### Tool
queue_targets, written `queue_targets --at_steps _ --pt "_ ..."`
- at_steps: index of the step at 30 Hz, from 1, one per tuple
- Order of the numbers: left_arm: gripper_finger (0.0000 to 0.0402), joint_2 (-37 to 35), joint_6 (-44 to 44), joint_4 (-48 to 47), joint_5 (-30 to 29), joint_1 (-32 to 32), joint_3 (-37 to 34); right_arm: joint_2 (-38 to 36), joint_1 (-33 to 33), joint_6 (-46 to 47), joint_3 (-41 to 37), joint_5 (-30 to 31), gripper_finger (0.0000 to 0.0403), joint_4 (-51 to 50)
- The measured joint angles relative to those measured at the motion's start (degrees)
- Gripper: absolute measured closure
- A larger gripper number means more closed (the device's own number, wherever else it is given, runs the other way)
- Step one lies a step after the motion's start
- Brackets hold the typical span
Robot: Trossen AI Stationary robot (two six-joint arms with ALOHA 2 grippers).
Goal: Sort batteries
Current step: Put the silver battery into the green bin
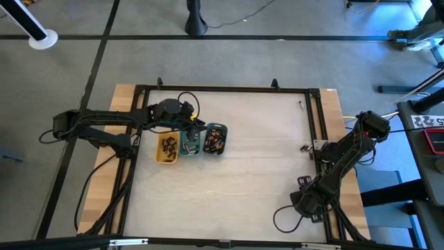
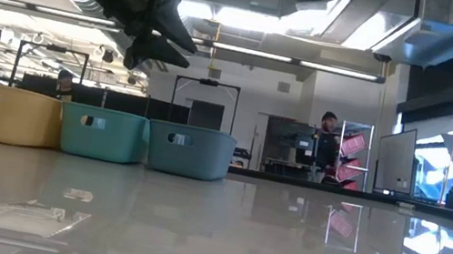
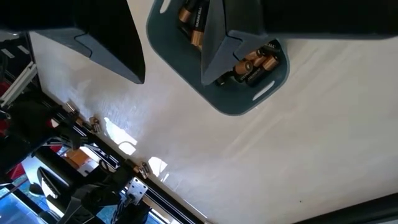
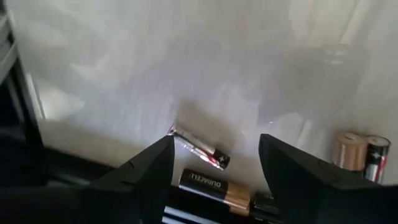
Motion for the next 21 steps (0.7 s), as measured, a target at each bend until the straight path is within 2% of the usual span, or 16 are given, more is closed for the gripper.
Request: queue_targets --at_steps 6,11,16,21 --pt "0.0254 0.0 -0.4 0.0 -0.4 0.0 0.0 0.0 1.0 -8.1 0.0 -0.8 0.0166 0.0" --pt "0.0254 0.0 -0.7 0.0 -0.5 -0.2 0.0 0.2 5.1 -12.0 0.0 0.8 0.0166 1.9" --pt "0.0254 0.0 -1.2 -0.1 -2.4 -1.1 0.0 0.4 9.2 -13.9 0.0 8.8 0.0166 0.9" --pt "0.0254 0.0 -2.5 -0.1 -3.4 -1.6 0.0 0.4 12.0 -13.9 0.0 14.0 0.0166 -0.8"
